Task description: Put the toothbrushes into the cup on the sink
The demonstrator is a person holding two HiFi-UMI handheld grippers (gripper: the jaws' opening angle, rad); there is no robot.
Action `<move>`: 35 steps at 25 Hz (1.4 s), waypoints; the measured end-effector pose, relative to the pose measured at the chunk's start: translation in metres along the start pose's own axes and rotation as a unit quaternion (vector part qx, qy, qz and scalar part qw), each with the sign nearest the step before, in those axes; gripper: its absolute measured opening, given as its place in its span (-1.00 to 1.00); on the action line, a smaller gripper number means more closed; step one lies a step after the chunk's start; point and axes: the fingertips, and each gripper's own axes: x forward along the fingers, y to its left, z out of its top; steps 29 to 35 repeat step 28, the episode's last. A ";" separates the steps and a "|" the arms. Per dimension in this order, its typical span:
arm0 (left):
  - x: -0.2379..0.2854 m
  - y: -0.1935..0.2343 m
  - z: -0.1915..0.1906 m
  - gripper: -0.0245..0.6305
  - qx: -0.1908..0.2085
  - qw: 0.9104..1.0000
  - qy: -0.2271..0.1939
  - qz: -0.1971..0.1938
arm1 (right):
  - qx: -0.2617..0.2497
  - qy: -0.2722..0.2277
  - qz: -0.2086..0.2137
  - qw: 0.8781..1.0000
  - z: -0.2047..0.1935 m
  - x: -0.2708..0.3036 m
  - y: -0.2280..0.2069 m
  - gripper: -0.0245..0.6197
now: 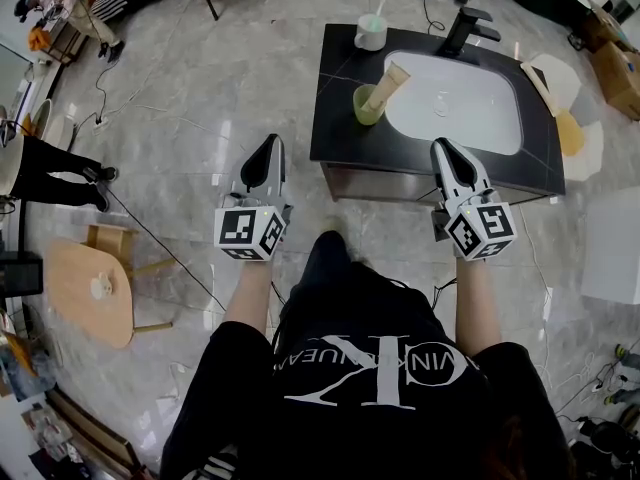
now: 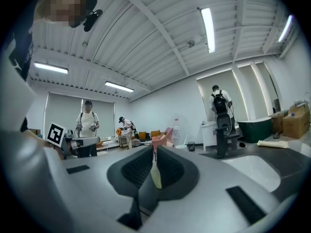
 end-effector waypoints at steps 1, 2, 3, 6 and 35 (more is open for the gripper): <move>0.000 -0.001 0.001 -0.89 0.001 1.000 -0.001 0.000 | -0.001 -0.002 0.000 1.000 0.001 -0.001 0.000 -0.82; -0.001 -0.001 0.002 -0.89 0.002 1.000 -0.003 -0.001 | -0.001 -0.003 -0.001 1.000 0.001 -0.001 0.000 -0.82; -0.001 -0.002 0.003 -0.89 0.003 1.000 -0.004 -0.001 | -0.002 -0.005 -0.001 1.000 0.002 -0.002 0.000 -0.82; -0.004 -0.004 0.007 -0.89 0.006 1.000 -0.008 -0.001 | -0.003 -0.009 -0.001 1.000 0.005 -0.005 0.000 -0.82; -0.013 -0.013 0.013 -0.89 0.015 1.000 -0.013 0.004 | -0.005 -0.018 0.006 1.000 0.008 -0.015 0.002 -0.82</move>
